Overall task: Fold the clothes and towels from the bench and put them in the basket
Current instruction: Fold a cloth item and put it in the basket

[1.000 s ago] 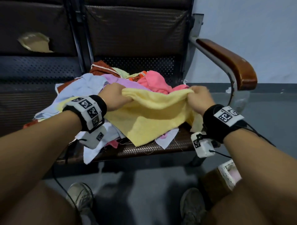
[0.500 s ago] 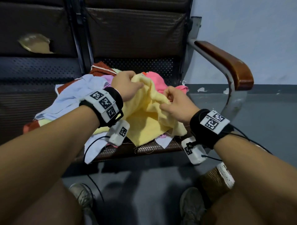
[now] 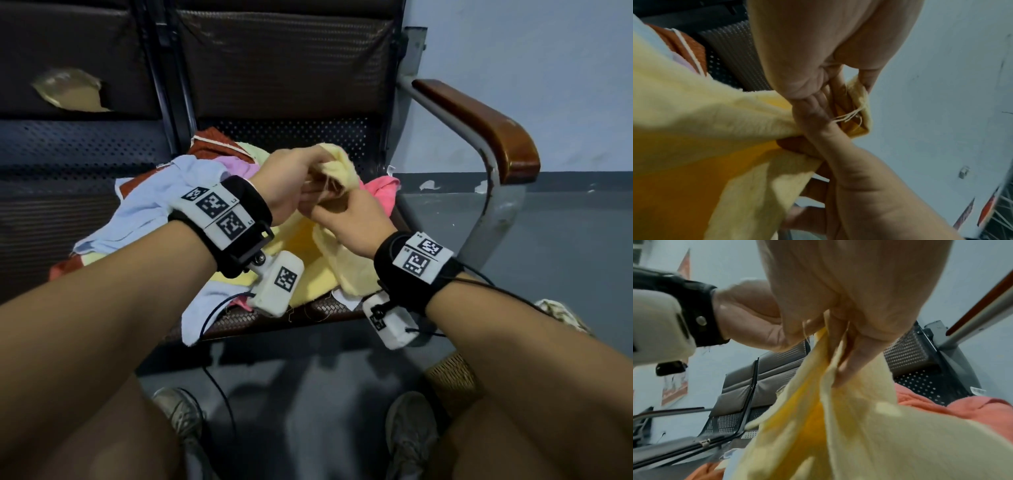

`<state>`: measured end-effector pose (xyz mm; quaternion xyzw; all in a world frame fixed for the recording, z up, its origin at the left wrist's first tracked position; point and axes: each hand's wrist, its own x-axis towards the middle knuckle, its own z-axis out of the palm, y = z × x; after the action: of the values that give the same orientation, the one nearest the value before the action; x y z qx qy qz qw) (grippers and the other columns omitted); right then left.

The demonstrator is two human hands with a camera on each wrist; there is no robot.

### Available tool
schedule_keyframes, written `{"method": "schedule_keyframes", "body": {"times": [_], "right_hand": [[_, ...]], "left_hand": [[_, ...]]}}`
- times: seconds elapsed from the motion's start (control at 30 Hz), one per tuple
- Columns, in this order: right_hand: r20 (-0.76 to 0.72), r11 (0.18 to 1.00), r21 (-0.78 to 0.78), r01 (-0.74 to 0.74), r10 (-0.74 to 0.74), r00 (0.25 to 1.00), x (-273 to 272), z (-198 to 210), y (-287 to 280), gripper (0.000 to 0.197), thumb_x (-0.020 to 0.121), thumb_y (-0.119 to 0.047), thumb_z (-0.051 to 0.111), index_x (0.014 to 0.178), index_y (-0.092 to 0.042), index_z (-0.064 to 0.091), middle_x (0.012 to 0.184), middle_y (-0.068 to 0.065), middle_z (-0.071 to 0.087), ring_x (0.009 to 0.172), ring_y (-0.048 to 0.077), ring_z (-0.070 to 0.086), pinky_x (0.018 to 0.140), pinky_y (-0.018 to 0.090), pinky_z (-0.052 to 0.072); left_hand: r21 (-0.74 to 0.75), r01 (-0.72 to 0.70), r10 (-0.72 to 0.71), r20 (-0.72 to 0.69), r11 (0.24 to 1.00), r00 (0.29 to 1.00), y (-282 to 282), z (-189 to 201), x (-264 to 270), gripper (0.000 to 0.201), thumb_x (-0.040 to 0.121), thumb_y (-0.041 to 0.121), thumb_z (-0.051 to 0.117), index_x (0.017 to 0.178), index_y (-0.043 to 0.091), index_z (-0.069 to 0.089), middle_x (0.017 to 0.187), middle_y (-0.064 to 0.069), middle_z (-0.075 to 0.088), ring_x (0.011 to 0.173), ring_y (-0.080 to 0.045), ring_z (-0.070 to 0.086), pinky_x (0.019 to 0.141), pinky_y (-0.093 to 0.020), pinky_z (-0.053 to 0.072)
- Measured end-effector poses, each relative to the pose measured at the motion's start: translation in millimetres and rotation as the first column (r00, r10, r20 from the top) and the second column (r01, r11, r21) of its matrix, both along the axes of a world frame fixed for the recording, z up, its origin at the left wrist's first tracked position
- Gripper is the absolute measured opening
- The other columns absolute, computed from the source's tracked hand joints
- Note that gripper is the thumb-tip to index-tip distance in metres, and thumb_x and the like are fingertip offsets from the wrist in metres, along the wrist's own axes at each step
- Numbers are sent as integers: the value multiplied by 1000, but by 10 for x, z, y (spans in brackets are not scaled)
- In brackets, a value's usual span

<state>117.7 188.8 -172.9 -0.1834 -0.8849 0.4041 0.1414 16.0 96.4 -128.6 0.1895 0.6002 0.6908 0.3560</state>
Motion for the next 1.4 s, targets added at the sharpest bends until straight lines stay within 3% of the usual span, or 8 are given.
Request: {"method": "schedule_keyframes", "body": {"times": [0.3, 0.4, 0.47, 0.57, 0.73, 0.93, 1.17, 1.4], "right_hand": [[-46, 986, -24, 164, -165, 985, -82, 4, 42, 39, 104, -27, 49, 71, -9, 61, 64, 6, 60, 56, 16, 52, 57, 37, 38], [-46, 939, -289, 186, -207, 977, -67, 35, 134, 40, 105, -23, 43, 101, 9, 66, 99, 28, 70, 87, 35, 65, 91, 51, 53], [-78, 923, -349, 159, -198, 977, -47, 53, 141, 43, 104, -26, 42, 95, 9, 67, 90, 21, 68, 86, 30, 63, 92, 48, 52], [-101, 971, -228, 71, -96, 990, -14, 66, 118, 46, 98, -46, 57, 69, -11, 65, 64, 0, 61, 62, 15, 58, 65, 32, 48], [134, 953, 296, -60, 20, 991, 80, -9, 210, 39, 86, -41, 76, 61, -26, 49, 61, -11, 49, 56, 6, 46, 54, 24, 30], [151, 965, 258, -54, 15, 988, 181, -24, 350, 47, 100, -38, 56, 63, -10, 59, 56, 2, 51, 54, 16, 46, 59, 34, 36], [423, 936, 275, -222, 89, 902, 264, -109, 460, 54, 93, -39, 68, 52, -14, 44, 49, 0, 38, 47, 17, 36, 55, 33, 32], [207, 902, 430, -24, -72, 976, 294, -106, 605, 45, 101, -21, 48, 56, -27, 39, 57, -5, 43, 56, 13, 41, 51, 30, 23]], "left_hand": [[-13, -123, 118, -195, 992, 974, -64, -6, -129, 19, 92, 12, 68, 97, -6, 69, 94, -21, 71, 84, -32, 70, 82, -38, 58], [-31, -203, 191, -216, 979, 958, -113, -55, -225, 16, 90, 10, 70, 80, 8, 58, 76, -8, 71, 68, -19, 73, 67, -28, 58], [-60, -209, 189, -240, 976, 952, -121, -96, -252, 9, 90, 7, 68, 88, 5, 59, 76, -9, 68, 61, -16, 70, 62, -26, 57], [-103, -293, 254, -284, 951, 925, -105, -131, -262, 4, 86, 5, 65, 85, 2, 66, 71, -12, 64, 56, -17, 66, 58, -26, 55], [-152, -409, 351, -307, 900, 885, -150, -216, -394, 17, 84, 2, 56, 88, -3, 72, 79, -19, 68, 64, -26, 64, 60, -30, 56], [-118, -291, 254, -257, 949, 932, -187, -205, -375, 30, 77, 4, 71, 103, -11, 66, 89, -19, 71, 72, -22, 73, 66, -29, 59], [-154, -384, 359, -168, 911, 918, -227, -190, -449, 29, 81, 18, 60, 101, 2, 74, 95, -16, 76, 80, -25, 74, 67, -38, 63], [-213, -520, 486, -194, 827, 852, -300, -219, -609, 21, 93, 8, 43, 77, 6, 57, 55, -7, 60, 38, -14, 59, 43, -21, 47]]}}
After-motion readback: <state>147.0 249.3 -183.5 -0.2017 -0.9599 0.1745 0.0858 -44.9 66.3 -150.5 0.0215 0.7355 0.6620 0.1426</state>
